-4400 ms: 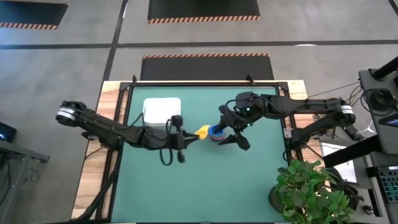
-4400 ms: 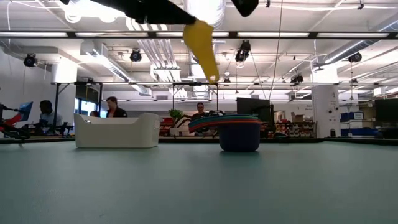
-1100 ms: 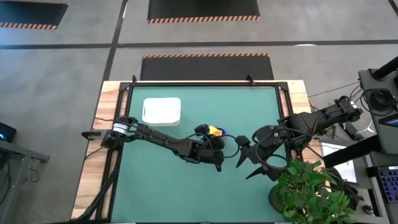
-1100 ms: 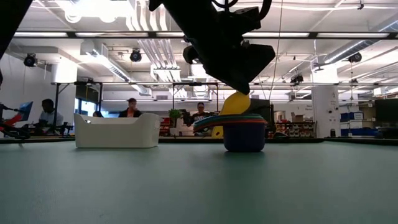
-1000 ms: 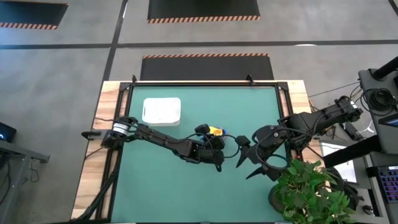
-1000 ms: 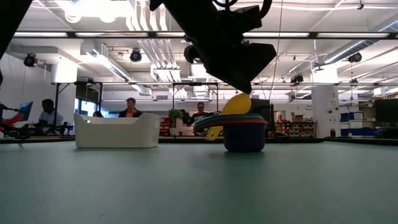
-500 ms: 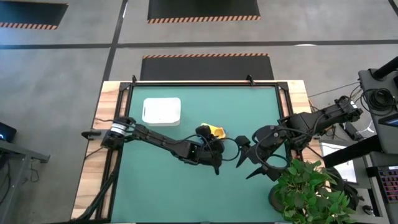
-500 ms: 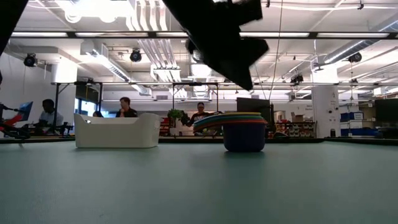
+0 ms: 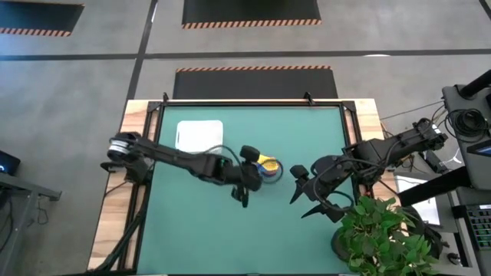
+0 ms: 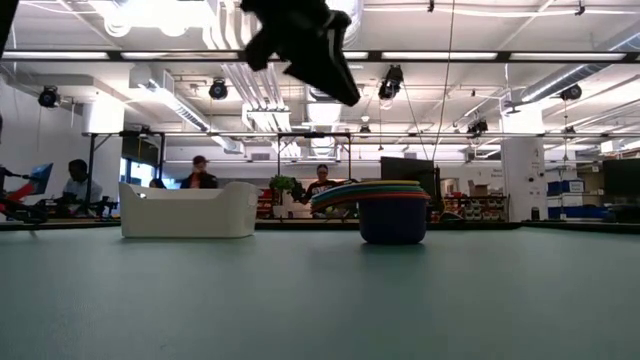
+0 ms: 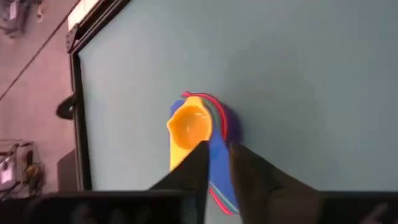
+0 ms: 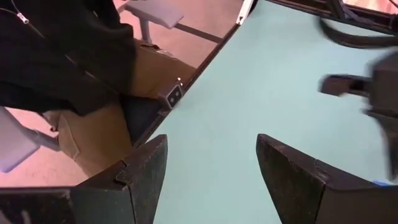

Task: Nest measuring cups in basket
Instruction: Stack the yellow measuring cup on top of the blue measuring cup

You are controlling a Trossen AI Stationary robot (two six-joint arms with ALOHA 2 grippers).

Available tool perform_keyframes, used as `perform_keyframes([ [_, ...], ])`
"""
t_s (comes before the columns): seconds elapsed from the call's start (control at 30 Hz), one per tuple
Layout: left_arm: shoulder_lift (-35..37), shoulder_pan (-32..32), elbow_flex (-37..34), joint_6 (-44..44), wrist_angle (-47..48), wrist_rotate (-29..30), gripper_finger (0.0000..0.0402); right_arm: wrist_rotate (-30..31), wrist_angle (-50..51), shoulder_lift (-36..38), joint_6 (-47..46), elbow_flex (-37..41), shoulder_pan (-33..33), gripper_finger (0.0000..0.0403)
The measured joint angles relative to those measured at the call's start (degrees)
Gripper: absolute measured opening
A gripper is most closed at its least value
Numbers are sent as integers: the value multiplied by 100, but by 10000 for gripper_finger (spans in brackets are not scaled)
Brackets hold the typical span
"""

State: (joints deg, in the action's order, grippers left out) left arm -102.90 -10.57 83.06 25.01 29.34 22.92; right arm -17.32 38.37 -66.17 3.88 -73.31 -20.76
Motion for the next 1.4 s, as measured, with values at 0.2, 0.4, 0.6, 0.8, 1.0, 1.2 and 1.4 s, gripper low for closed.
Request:
perform_keyframes([
  [0.2,495,762,-1254,178,-1775,-97,9,245,-15,0,-95,75,-1,233],
  [0.4,395,1268,-1828,189,-2650,-144,1,256,-95,0,-183,143,1,233],
  [0.6,130,1523,-1850,243,-2673,-572,0,259,-132,2,-194,181,1,233],
  [0.8,-102,1651,-1822,256,-2683,-600,0,394,-137,0,-223,189,1,232],
  [1.0,-286,1710,-1822,258,-2747,-600,0,399,-144,0,-253,223,1,230],
  [1.2,-364,1744,-1824,259,-2781,-600,0,400,-142,0,-251,248,1,230],
  [1.4,-364,1742,-1824,227,-2729,-600,0,400,-140,0,-247,248,1,231],
])
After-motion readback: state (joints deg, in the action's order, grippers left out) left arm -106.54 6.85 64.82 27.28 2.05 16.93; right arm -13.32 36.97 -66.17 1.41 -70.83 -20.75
